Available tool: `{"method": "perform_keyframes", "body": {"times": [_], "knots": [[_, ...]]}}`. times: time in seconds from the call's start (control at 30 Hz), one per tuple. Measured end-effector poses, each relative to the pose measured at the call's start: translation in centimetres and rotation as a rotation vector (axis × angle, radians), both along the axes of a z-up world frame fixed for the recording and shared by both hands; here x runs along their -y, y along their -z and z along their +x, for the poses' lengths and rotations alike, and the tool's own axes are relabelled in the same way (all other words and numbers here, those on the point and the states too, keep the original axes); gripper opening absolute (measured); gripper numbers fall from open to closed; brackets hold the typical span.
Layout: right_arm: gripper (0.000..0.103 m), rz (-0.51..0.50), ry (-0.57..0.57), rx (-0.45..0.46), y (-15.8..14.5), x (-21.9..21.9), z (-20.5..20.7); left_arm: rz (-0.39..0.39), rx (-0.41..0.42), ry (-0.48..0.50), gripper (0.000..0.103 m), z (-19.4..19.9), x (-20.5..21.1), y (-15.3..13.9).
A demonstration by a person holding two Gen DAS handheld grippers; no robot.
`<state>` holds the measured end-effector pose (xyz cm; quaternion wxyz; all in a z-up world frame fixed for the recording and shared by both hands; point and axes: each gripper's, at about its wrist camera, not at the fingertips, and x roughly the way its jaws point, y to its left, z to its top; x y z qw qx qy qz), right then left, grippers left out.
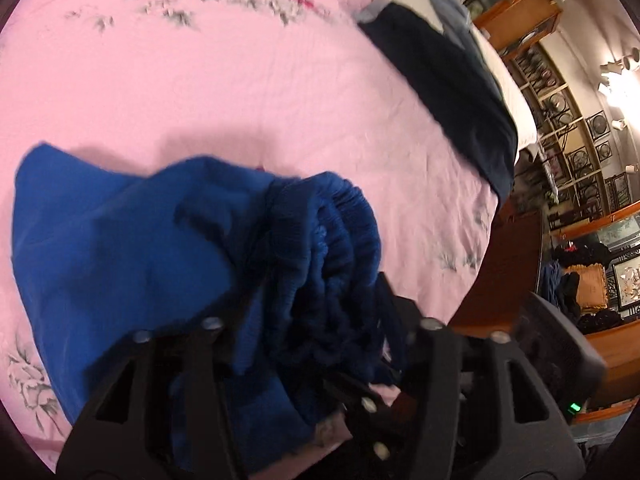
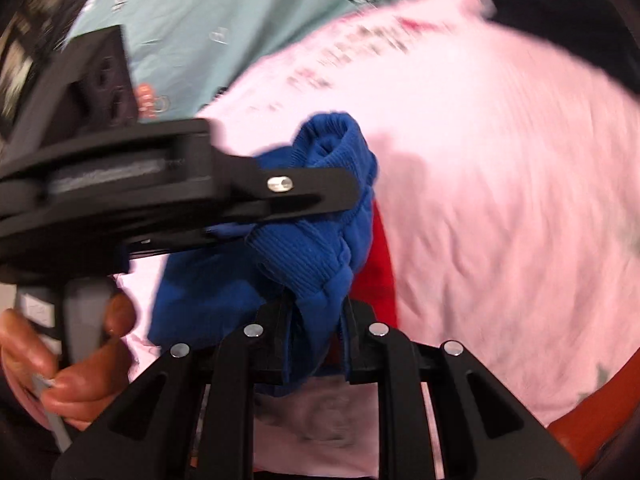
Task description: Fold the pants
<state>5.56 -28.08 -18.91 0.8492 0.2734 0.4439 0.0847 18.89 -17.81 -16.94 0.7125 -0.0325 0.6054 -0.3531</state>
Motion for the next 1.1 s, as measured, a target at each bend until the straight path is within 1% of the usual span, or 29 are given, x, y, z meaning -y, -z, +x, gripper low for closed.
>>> {"method": "perform_keyframes", "body": {"times": [0.03, 0.07, 0.1, 0.13, 0.17, 0.2, 0.23, 0.33, 0.4, 0.47, 0.53, 0.6, 0.67, 0.7, 0.73, 0.77, 0.8, 0.83, 0.9, 0.93, 0.97, 1.0, 1.03, 1.1], "knots": [[0.024, 0.029, 0.009, -0.016, 0.7, 0.5, 0.1, -0.017, 0.01, 0.002, 0.071, -0.1, -0.2, -0.8], [0.027, 0.059, 0.015, -0.022, 1.0, 1.0, 0.1, -0.025, 0.045, 0.002, 0.076, -0.2, -0.5, -2.0], [0.033, 0.098, 0.024, -0.03, 1.0, 1.7, 0.0, -0.027, 0.103, 0.0, 0.085, -0.1, -1.4, -3.5], [0.039, 0.115, 0.028, -0.037, 0.9, 2.2, 0.1, -0.025, 0.153, -0.013, 0.088, 0.3, -2.3, -4.5], [0.042, 0.116, 0.032, -0.047, 0.5, 2.6, -0.1, -0.017, 0.193, -0.034, 0.089, 0.4, -3.5, -5.4], [0.043, 0.112, 0.038, -0.049, 0.0, 2.9, -0.4, 0.001, 0.226, -0.066, 0.089, 0.4, -5.4, -6.1], [0.043, 0.106, 0.042, -0.042, -0.9, 3.5, -0.7, 0.019, 0.24, -0.093, 0.089, 0.5, -6.7, -6.4], [0.043, 0.063, 0.059, 0.008, -3.6, 4.5, -2.3, 0.058, 0.226, -0.168, 0.089, 1.2, -10.5, -5.9], [0.043, 0.039, 0.07, 0.053, -5.5, 4.9, -2.1, 0.079, 0.205, -0.212, 0.089, 0.9, -13.0, -5.2], [0.043, 0.039, 0.045, 0.102, -7.0, 5.1, -0.8, 0.069, 0.193, -0.222, 0.089, -0.3, -14.5, -4.8], [0.043, 0.04, -0.014, 0.147, -8.4, 3.6, 1.0, 0.062, 0.195, -0.21, 0.089, -1.4, -15.5, -4.1], [0.043, 0.041, -0.077, 0.163, -8.8, 1.5, 3.2, 0.093, 0.199, -0.193, 0.089, -2.4, -15.8, -2.7], [0.043, 0.04, -0.152, 0.139, -7.6, -0.3, 5.0, 0.123, 0.178, -0.185, 0.089, -2.8, -15.5, -0.6], [0.043, 0.037, -0.175, 0.106, -6.3, -1.2, 5.8, 0.155, 0.155, -0.184, 0.089, -3.0, -15.8, 1.0], [0.041, -0.001, -0.189, 0.046, -4.0, -1.8, 6.6, 0.17, 0.128, -0.185, 0.088, -3.2, -15.9, 2.3], [0.039, -0.067, -0.185, -0.023, -1.5, -1.9, 7.0, 0.174, 0.098, -0.189, 0.088, -3.3, -16.3, 3.4], [0.033, -0.114, -0.185, -0.055, 0.7, -1.8, 7.5, 0.17, 0.073, -0.189, 0.088, -3.5, -16.7, 4.2], [0.032, -0.126, -0.188, -0.034, 0.6, -1.5, 7.5, 0.166, 0.059, -0.199, 0.088, -3.8, -17.4, 4.9], [0.034, -0.124, -0.213, -0.089, -0.6, -1.5, 7.8, 0.13, 0.062, -0.21, 0.088, -4.6, -18.6, 4.7], [0.035, -0.13, -0.22, -0.105, -2.1, -1.7, 7.9, 0.128, 0.078, -0.213, 0.088, -5.1, -19.1, 4.2], [0.035, -0.138, -0.232, -0.079, -3.9, -1.9, 7.8, 0.126, 0.092, -0.22, 0.088, -5.4, -19.5, 3.7], [0.035, -0.142, -0.268, -0.029, -5.9, -2.5, 7.7, 0.114, 0.111, -0.239, 0.088, -5.8, -20.2, 2.9], [0.035, -0.138, -0.307, 0.002, -7.5, -3.0, 7.6, 0.101, 0.13, -0.266, 0.088, -6.2, -20.9, 2.1], [0.035, -0.103, -0.406, 0.042, -9.6, -4.6, 8.6, 0.06, 0.168, -0.34, 0.088, -6.8, -22.5, 0.3]]}}
